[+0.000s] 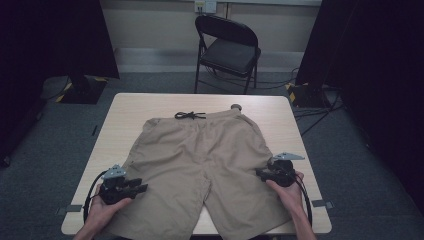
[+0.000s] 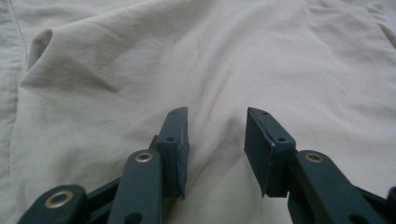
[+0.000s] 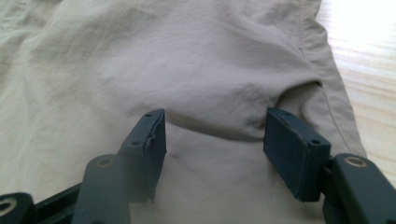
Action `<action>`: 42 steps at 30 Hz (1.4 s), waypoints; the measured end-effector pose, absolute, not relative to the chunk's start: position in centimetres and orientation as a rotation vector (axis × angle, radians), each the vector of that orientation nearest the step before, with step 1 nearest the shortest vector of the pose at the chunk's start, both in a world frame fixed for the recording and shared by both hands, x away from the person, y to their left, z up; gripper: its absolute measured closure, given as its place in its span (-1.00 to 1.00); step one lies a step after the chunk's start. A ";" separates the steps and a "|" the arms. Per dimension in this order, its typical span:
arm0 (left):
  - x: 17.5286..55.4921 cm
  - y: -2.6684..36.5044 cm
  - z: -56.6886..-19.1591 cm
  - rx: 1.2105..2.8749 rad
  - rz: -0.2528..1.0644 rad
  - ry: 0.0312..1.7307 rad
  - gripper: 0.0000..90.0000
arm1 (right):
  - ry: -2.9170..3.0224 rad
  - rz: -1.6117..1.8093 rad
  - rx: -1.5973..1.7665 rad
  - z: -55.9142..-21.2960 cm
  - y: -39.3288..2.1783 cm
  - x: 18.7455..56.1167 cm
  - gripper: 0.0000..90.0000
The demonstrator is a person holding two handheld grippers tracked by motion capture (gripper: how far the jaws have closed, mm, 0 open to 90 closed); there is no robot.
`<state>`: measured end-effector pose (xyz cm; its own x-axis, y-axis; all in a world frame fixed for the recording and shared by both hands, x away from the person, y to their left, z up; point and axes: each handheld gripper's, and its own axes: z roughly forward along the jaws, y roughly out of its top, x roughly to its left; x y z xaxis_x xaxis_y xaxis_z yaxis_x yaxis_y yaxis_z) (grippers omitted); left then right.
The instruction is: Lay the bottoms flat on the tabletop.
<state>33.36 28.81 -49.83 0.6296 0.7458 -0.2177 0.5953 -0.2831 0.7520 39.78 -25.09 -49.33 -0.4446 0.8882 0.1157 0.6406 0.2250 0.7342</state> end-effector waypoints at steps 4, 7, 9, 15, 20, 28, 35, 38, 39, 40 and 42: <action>32.3 28.5 -49.7 2.003 0.222 1.053 0.33 | 2.188 1.041 1.429 -49.2 -25.4 39.5 -0.14; 31.6 28.1 -49.7 2.004 0.205 1.051 0.29 | 2.192 1.027 1.409 -49.2 -25.5 39.1 -0.14; 31.3 28.0 -49.7 2.001 0.189 1.057 0.27 | 2.180 1.039 1.395 -49.4 -25.7 38.6 -0.14; 31.6 28.0 -49.5 1.991 0.117 1.068 0.14 | 2.175 0.995 1.354 -49.5 -26.2 37.4 -0.13; 32.0 28.6 -48.7 1.957 0.138 1.067 0.09 | 2.146 1.004 1.354 -49.7 -27.0 35.6 -0.13; 32.5 30.4 -48.9 1.924 0.186 1.140 0.07 | 2.136 0.996 1.361 -49.7 -27.5 33.4 -0.13; 32.1 30.2 -49.6 1.963 0.205 1.133 0.10 | 2.130 1.021 1.414 -49.5 -28.0 32.7 -0.14; 31.6 30.2 -49.6 1.971 0.197 1.118 0.10 | 2.131 1.052 1.444 -49.4 -28.2 32.8 -0.19; 31.4 30.2 -49.6 1.965 0.189 1.124 0.10 | 2.134 1.058 1.448 -49.4 -28.3 32.9 -0.19; 31.4 30.2 -49.5 1.963 0.180 1.136 0.10 | 2.134 1.067 1.457 -49.4 -28.4 32.9 -0.21; 31.4 30.1 -49.3 1.975 0.176 1.129 0.07 | 2.130 1.076 1.475 -49.3 -28.5 33.2 -0.25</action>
